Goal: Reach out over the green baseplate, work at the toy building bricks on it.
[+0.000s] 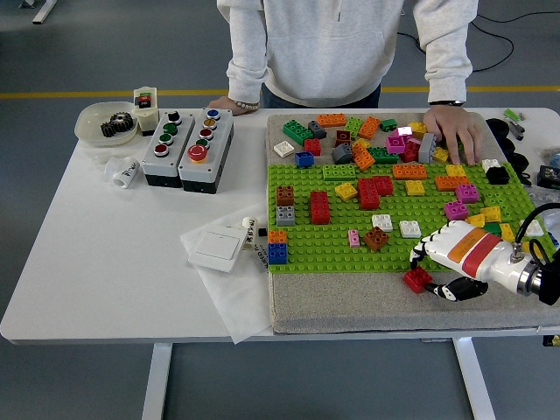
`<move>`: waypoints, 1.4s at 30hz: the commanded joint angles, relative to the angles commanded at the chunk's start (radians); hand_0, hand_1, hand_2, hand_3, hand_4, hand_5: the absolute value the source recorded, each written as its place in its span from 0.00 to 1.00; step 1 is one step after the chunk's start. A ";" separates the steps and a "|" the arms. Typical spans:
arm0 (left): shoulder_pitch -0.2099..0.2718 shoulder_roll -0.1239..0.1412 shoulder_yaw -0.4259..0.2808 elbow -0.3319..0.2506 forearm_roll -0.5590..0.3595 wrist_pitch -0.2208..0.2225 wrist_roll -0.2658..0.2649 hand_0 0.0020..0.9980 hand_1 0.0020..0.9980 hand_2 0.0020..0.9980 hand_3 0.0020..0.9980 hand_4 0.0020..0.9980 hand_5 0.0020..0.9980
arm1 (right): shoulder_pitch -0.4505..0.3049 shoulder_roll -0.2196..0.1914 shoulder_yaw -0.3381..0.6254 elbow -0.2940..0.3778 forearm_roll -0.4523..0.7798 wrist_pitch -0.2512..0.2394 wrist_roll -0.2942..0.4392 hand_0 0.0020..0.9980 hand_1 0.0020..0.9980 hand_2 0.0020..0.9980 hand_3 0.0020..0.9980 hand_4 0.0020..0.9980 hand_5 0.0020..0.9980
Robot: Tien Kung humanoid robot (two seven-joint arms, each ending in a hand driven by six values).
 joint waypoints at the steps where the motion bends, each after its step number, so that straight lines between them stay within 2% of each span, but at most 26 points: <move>1: 0.000 0.000 0.000 0.000 0.001 0.000 0.000 0.80 0.83 0.89 0.77 0.78 0.70 | 0.000 0.000 0.000 -0.001 0.000 0.001 0.000 0.44 0.49 0.57 0.56 0.70 0.14; 12: 0.000 0.000 -0.004 0.000 0.006 0.000 0.001 0.80 0.83 0.89 0.77 0.78 0.70 | 0.002 0.002 -0.001 0.001 0.004 0.006 -0.002 0.44 0.49 0.57 0.58 0.71 0.14; 13: 0.000 0.000 -0.004 0.000 0.006 0.000 0.001 0.80 0.83 0.88 0.77 0.78 0.70 | 0.002 0.002 -0.001 0.001 0.004 0.006 -0.001 0.38 0.47 0.55 0.56 0.68 0.09; 18: 0.000 0.000 -0.007 0.000 0.009 -0.001 0.002 0.80 0.83 0.88 0.77 0.78 0.70 | -0.003 -0.002 0.002 0.006 0.009 0.000 0.002 0.38 0.47 0.55 0.56 0.68 0.09; 19: 0.000 0.000 -0.007 0.000 0.009 -0.001 0.002 0.80 0.83 0.89 0.77 0.78 0.70 | -0.003 -0.003 0.003 0.008 0.010 -0.001 0.003 0.35 0.44 0.52 0.53 0.63 0.06; 42: 0.008 0.000 -0.023 0.000 0.036 -0.001 0.006 0.80 0.83 0.88 0.77 0.78 0.70 | -0.025 -0.011 0.048 0.038 0.012 -0.014 0.002 0.34 0.43 0.50 0.52 0.61 0.04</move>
